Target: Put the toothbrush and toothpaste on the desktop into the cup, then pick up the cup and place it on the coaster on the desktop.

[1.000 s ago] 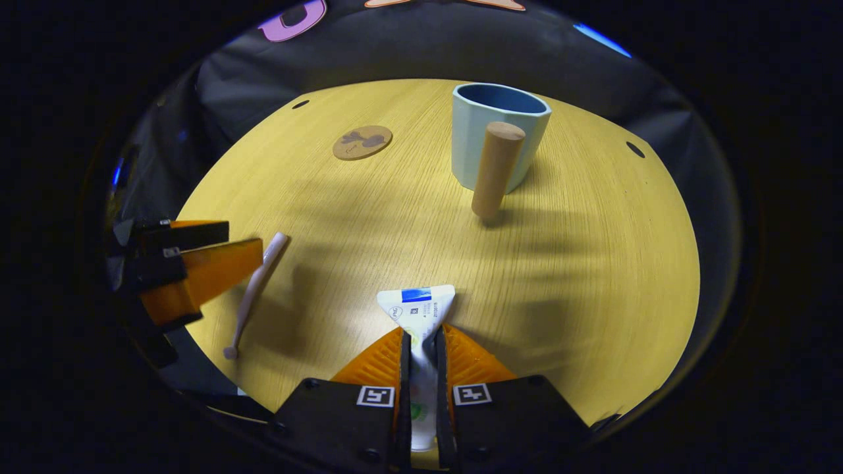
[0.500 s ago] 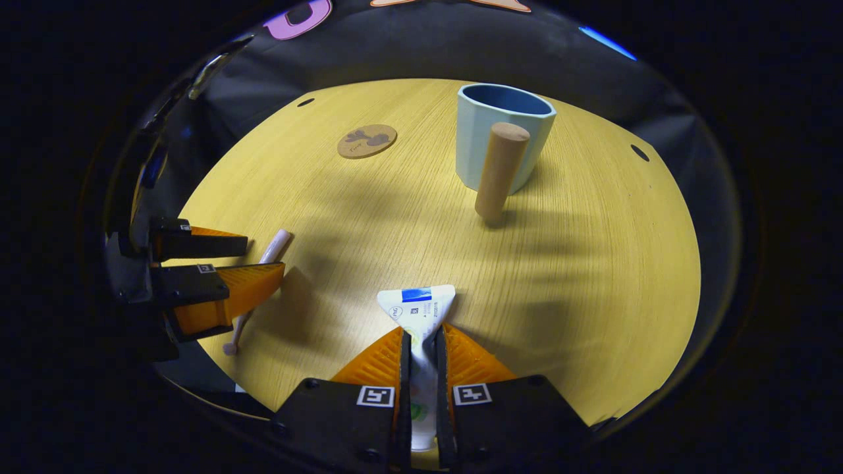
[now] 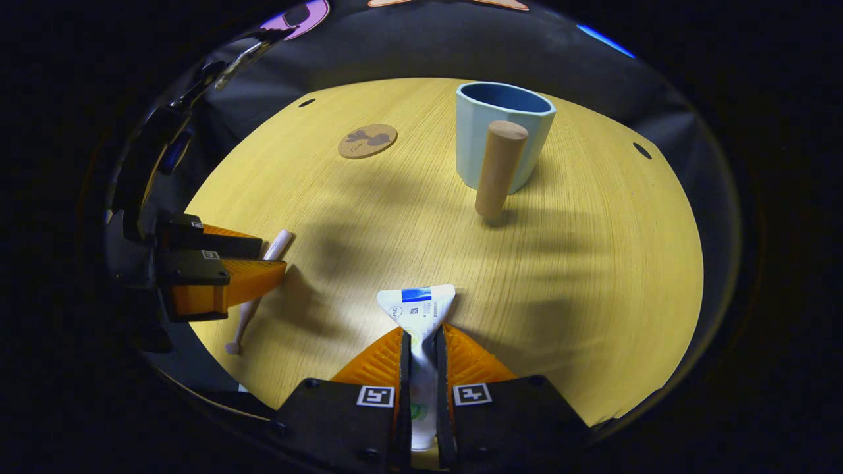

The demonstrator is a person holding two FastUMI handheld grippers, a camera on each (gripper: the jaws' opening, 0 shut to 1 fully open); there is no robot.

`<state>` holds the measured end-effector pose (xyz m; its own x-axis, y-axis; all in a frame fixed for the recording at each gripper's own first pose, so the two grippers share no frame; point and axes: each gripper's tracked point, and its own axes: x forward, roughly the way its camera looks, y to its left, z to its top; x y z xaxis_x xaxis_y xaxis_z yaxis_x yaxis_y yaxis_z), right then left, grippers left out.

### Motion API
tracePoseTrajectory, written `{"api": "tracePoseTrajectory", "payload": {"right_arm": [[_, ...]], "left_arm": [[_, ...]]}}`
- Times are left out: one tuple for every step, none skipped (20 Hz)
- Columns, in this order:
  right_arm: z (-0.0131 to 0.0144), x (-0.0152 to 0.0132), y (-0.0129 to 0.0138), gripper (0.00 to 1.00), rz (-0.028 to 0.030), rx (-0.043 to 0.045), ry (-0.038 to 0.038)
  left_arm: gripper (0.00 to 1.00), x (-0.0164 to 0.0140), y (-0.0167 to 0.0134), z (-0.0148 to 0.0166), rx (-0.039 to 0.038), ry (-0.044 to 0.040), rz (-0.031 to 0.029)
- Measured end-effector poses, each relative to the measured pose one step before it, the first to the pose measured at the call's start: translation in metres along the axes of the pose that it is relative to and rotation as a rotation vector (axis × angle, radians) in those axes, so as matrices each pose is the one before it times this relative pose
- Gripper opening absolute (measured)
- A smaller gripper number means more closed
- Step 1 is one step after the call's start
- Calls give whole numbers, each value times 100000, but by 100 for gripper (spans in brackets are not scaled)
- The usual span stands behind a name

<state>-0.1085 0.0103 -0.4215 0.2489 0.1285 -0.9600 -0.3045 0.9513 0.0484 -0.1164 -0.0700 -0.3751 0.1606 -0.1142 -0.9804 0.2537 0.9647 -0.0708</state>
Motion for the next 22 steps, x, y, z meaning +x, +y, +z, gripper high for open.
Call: {"api": "tracePoseTrajectory", "payload": {"right_arm": [[57,4,-3,18,-6,-169,23],[-58,23,11,18,-48,-231,7],[45,-43,4,18,2,-210,-20],[-43,33,-3,18,-26,-216,60],[48,36,-21,18,-61,-294,-14],[-24,-14,12,18,-95,-389,34],[35,-6,-19,15,-140,-518,4],[-29,-13,-13,15,-160,-626,-66],[56,3,-4,16,-157,-540,-197],[-6,60,-29,18,-176,-210,-257],[42,-38,24,18,-83,-41,-176],[-17,14,33,18,516,286,-208],[77,-24,63,18,900,1401,23],[60,-28,132,18,1452,2223,-199],[317,68,-15,18,900,2413,-619],[17,-437,-23,14,357,1385,-903],[551,-274,-251,14,-586,489,-2415],[553,-280,-122,14,561,285,-2251],[440,-248,92,14,1650,1239,-1484],[424,-67,130,14,1462,1914,-1929],[602,-331,7,14,1014,1738,-2038],[659,-559,62,14,998,1089,-2057]], "left_arm": [[43,-40,-65,173,-188,-549,-828],[33,-66,-202,354,-476,-1483,-1110],[10,130,35,-133,-1286,-163,-96],[7,-70,64,110,-38,-895,-537],[7,50,-49,-105,43,48,-424],[7,-47,-55,101,93,-380,-402],[3,27,-50,6,233,136,-240],[1,-37,-75,1,303,260,38],[0,51,0,-50,-35,-123,174],[0,10,-81,93,-283,-260,68],[0,-11,47,25,-462,-936,-153],[0,-17,-33,77,-765,-1051,-366],[0,17,-40,-24,-948,-1180,-454],[0,-44,-43,5,-11,-262,-763],[0,-183,122,-230,-701,-400,-408],[0,-283,66,-120,-208,-420,-569],[0,-296,330,-52,-320,-1205,-383],[0,-403,63,228,-58,-1638,-1042],[0,-366,-470,134,-635,-780,-328],[0,-296,-463,242,-786,-756,-1243],[0,-271,89,60,-1022,-1795,-642],[0,-427,65,36,-460,-300,-52]]}}
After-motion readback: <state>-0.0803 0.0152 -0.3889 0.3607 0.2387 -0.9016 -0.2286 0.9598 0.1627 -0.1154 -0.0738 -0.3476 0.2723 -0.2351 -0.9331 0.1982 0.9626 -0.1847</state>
